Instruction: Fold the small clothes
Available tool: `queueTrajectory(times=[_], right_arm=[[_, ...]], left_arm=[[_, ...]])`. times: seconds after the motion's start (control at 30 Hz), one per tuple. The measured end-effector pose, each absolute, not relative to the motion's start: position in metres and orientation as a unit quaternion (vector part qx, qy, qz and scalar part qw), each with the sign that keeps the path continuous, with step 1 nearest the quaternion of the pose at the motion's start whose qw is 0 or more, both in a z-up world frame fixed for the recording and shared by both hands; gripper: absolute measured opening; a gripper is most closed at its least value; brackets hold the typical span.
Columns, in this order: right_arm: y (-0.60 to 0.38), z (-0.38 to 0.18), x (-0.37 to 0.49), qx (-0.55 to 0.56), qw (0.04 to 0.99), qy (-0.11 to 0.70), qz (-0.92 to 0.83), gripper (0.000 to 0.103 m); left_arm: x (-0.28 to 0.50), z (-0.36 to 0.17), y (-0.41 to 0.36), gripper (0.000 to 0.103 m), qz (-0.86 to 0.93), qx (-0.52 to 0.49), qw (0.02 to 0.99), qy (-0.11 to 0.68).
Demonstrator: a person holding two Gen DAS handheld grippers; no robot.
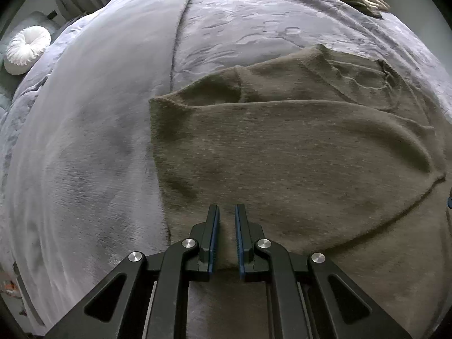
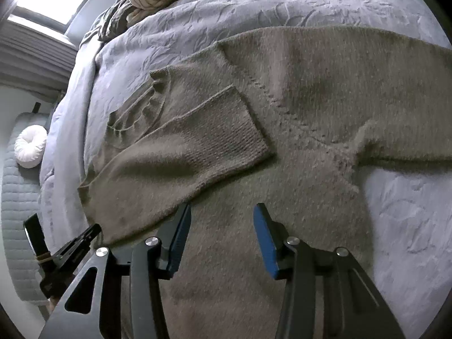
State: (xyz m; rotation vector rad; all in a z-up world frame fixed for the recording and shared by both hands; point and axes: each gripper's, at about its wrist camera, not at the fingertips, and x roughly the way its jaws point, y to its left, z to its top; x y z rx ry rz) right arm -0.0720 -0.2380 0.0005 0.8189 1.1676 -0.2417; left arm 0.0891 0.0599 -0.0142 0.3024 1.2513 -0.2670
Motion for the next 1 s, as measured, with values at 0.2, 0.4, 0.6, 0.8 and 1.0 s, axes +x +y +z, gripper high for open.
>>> queueTrajectory(times=[0.2,0.4,0.6,0.8,1.0], right_arm=[[-0.241,0.000,-0.080,0.384,0.746,0.533,-0.108,0.053],[-0.245,-0.002,-0.089,0.393,0.743,0.529,-0.111,0.060],[-0.251,-0.002,-0.097,0.402,0.742,0.525,-0.112,0.060],[-0.256,-0.002,-0.103,0.408,0.741,0.521,-0.112,0.060],[-0.261,-0.003,-0.108,0.416,0.742,0.514,-0.112,0.068]], left_arm=[[0.090,-0.008,0.054,0.012,-0.131,0.144,0.788,0.584],[0.083,-0.009,0.035,0.012,-0.137,0.153,0.784,0.586],[0.091,-0.010,0.018,0.012,-0.145,0.154,0.777,0.592],[0.088,-0.009,0.005,0.068,-0.166,0.141,0.779,0.588],[0.078,-0.004,-0.024,0.102,-0.169,0.163,0.787,0.570]])
